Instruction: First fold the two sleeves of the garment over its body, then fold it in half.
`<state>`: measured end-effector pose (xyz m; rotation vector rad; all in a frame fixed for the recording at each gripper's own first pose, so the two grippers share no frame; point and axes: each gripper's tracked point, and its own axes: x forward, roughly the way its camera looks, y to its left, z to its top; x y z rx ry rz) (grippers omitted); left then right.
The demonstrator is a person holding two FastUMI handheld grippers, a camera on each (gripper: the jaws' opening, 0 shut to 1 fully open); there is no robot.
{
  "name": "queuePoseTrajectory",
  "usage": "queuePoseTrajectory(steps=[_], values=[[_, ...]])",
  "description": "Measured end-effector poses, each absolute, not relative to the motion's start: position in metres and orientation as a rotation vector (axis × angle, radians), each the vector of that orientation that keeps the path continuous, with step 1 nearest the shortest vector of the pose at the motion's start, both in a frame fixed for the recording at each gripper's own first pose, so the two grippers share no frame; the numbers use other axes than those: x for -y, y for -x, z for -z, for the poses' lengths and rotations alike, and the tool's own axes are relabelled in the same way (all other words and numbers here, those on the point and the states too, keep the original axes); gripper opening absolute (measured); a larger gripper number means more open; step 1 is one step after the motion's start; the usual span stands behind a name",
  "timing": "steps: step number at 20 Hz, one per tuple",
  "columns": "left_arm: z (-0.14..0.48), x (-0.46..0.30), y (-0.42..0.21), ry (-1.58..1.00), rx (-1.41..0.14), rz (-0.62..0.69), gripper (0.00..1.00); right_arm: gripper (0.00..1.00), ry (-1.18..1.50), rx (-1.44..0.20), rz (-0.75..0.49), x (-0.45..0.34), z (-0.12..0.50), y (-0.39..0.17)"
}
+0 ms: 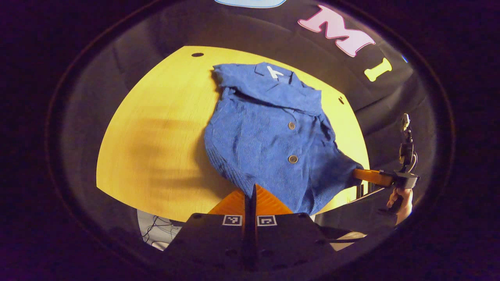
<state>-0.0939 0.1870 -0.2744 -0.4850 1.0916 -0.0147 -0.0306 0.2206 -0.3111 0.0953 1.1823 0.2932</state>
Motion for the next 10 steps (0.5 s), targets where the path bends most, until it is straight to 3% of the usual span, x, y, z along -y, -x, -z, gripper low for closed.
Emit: queuePoseTrajectory(steps=[10], values=[[0.18, -0.255, -0.01, 0.35, -0.845, -0.008, 0.0, 0.05, -0.009, -0.843, -0.33, -0.261, 0.202, -0.126]])
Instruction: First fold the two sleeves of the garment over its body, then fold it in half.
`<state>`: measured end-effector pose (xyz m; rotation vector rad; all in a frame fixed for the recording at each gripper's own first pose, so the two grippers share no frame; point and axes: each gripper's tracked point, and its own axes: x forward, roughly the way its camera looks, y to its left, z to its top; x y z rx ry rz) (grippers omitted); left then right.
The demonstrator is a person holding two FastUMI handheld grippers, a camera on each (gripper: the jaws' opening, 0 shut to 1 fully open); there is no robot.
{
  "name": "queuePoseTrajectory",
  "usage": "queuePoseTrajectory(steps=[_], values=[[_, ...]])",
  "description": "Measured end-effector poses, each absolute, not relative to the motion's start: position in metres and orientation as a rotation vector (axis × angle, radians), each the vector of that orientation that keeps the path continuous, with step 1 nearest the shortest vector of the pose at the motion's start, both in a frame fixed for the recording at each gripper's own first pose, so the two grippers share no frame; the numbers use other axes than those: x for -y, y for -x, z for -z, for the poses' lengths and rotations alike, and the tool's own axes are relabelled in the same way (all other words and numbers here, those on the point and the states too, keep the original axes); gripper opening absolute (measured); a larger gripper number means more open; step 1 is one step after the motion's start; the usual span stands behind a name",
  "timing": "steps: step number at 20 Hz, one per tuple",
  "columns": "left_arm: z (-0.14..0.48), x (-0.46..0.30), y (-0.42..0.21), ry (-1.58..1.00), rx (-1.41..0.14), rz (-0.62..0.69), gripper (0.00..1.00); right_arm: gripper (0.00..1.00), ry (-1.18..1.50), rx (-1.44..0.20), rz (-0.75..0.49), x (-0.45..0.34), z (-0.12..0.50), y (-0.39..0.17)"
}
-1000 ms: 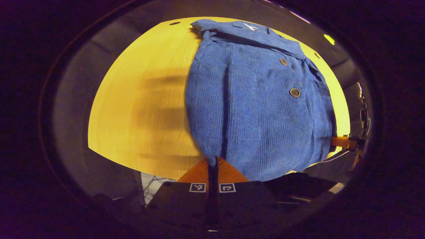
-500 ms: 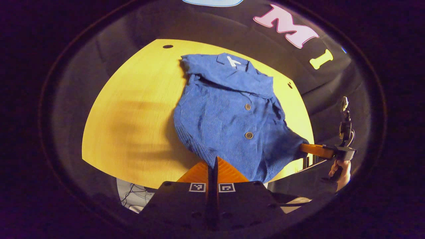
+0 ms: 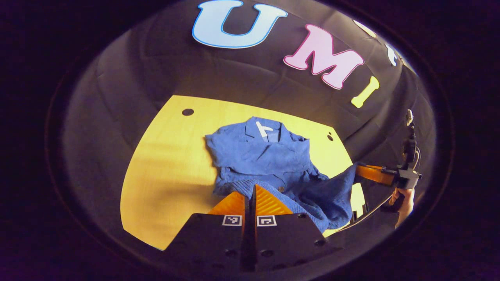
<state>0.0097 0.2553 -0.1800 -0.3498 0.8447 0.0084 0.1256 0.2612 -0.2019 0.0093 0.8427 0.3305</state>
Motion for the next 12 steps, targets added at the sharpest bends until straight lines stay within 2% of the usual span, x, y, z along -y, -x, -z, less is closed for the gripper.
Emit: queuePoseTrajectory(steps=[5, 9, 12], values=[[0.182, -0.288, -0.109, 0.291, -0.794, -0.098, 0.0, 0.05, -0.013, -0.774, -0.342, -0.289, 0.22, -0.243], [0.225, -0.327, -0.18, 0.242, -0.862, -0.226, 0.0, 0.05, -0.009, -0.779, -0.322, -0.3, 0.279, -0.323], [0.263, -0.333, -0.219, 0.269, -0.915, -0.289, 0.0, 0.04, 0.083, -0.828, -0.322, -0.303, 0.342, -0.355]])
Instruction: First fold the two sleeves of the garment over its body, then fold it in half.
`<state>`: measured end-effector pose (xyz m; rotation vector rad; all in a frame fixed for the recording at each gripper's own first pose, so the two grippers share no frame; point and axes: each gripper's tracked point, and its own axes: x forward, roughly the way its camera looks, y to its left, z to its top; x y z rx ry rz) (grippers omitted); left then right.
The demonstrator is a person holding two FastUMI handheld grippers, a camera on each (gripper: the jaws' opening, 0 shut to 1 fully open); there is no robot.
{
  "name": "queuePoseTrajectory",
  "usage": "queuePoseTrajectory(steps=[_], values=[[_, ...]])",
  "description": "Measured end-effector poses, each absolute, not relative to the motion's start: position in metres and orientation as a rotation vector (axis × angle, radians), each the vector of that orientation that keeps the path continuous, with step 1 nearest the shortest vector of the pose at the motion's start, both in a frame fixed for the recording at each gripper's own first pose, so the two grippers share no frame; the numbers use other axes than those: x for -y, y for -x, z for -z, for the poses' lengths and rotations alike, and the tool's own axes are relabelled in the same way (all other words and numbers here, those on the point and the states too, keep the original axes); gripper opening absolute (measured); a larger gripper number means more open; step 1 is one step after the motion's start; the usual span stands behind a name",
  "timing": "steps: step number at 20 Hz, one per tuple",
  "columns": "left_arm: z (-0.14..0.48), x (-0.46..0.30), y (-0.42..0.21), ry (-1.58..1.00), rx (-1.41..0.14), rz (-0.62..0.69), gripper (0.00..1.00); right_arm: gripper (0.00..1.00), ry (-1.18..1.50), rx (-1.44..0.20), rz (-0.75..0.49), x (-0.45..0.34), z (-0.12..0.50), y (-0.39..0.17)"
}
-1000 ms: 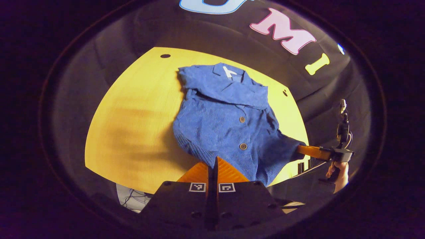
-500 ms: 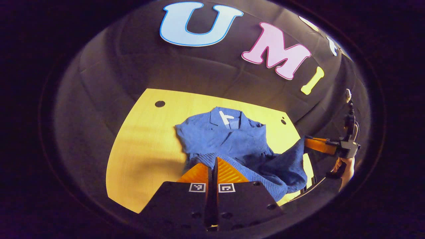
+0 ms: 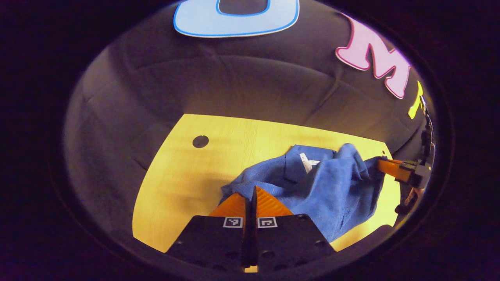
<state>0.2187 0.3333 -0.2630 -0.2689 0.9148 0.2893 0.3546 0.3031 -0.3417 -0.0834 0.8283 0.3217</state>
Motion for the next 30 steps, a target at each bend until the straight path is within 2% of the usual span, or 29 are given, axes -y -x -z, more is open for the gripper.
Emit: queuePoseTrajectory(steps=[3, 7, 8, 9, 10, 11, 12, 13, 14, 15, 17, 19, 20, 21, 23, 30], values=[[0.29, -0.334, -0.233, 0.307, -0.923, -0.353, 0.0, 0.05, 0.215, -0.8, -0.325, -0.304, 0.373, -0.373], [0.301, -0.333, -0.22, 0.333, -0.982, -0.422, 0.0, 0.05, 0.17, -0.856, -0.278, -0.306, 0.405, -0.379], [0.298, -0.33, -0.219, 0.35, -0.962, -0.433, 0.0, 0.14, 0.148, -0.866, -0.291, -0.31, 0.408, -0.378], [0.292, -0.325, -0.222, 0.391, -0.921, -0.421, 0.04, 0.1, 0.138, -0.874, -0.305, -0.312, 0.408, -0.375], [0.29, -0.322, -0.227, 0.45, -0.873, -0.411, 0.05, 0.23, 0.146, -0.869, -0.309, -0.311, 0.407, -0.376], [0.283, -0.321, -0.227, 0.494, -0.836, -0.431, 0.24, 0.36, 0.158, -0.856, -0.317, -0.31, 0.403, -0.376], [0.279, -0.323, -0.225, 0.51, -0.8, -0.446, 0.35, 0.43, 0.159, -0.844, -0.329, -0.311, 0.398, -0.374], [0.274, -0.323, -0.223, 0.497, -0.775, -0.455, 0.46, 0.45, 0.15, -0.835, -0.348, -0.314, 0.392, -0.371], [0.269, -0.325, -0.218, 0.454, -0.759, -0.469, 0.51, 0.58, 0.142, -0.828, -0.368, -0.317, 0.385, -0.366], [0.259, -0.325, -0.212, 0.411, -0.738, -0.465, 0.63, 0.72, 0.142, -0.805, -0.383, -0.316, 0.376, -0.365], [0.226, -0.312, -0.21, 0.342, -0.636, -0.415, 0.67, 0.99, 0.174, -0.726, -0.366, -0.307, 0.354, -0.366], [0.197, -0.301, -0.211, 0.255, -0.513, -0.392, 0.68, 0.99, 0.161, -0.688, -0.401, -0.312, 0.336, -0.354], [0.191, -0.299, -0.21, 0.207, -0.469, -0.4, 0.74, 0.99, 0.157, -0.66, -0.408, -0.312, 0.325, -0.35], [0.187, -0.29, -0.205, 0.181, -0.462, -0.389, 0.8, 0.99, 0.168, -0.626, -0.408, -0.31, 0.314, -0.352], [0.189, -0.266, -0.199, 0.147, -0.517, -0.355, 0.83, 0.99, 0.174, -0.597, -0.416, -0.313, 0.302, -0.347], [0.17, -0.253, -0.19, 0.137, -0.489, -0.332, 0.83, 0.99, 0.147, -0.533, -0.394, -0.302, 0.267, -0.331]])
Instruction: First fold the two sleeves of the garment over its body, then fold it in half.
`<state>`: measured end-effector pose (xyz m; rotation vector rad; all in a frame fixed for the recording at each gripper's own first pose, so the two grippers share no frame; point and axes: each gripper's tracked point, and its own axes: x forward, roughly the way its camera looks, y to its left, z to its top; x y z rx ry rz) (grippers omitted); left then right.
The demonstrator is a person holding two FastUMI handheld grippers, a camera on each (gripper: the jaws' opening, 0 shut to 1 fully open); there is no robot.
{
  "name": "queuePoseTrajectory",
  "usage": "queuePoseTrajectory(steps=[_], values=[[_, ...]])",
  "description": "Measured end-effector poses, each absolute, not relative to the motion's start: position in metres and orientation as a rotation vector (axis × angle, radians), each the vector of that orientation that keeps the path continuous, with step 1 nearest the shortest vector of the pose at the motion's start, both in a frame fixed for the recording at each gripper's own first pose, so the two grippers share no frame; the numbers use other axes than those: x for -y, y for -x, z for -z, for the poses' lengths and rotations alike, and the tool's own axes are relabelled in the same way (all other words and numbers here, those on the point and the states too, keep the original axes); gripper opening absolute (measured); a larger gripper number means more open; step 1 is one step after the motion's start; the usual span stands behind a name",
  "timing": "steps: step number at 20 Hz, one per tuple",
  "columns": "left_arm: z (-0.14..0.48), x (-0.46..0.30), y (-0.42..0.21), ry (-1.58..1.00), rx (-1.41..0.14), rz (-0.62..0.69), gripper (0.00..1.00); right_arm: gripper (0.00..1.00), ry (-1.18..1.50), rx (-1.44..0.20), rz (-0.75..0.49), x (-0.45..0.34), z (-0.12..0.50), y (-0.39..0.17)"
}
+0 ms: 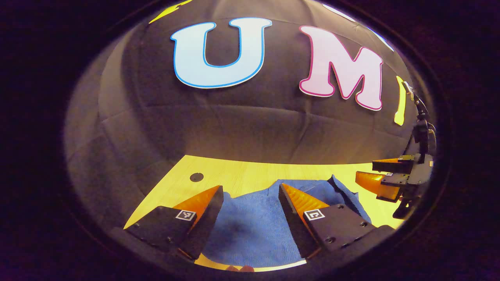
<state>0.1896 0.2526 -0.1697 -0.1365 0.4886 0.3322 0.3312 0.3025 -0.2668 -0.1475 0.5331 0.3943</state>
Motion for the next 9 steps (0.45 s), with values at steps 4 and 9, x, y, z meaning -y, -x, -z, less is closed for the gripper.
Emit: queuePoseTrajectory(steps=[4, 9], values=[[0.161, -0.246, -0.184, 0.119, -0.454, -0.309, 0.83, 0.99, 0.139, -0.457, -0.384, -0.303, 0.232, -0.308], [0.139, -0.239, -0.165, 0.092, -0.378, -0.27, 0.83, 0.98, 0.138, -0.349, -0.383, -0.296, 0.183, -0.256]])
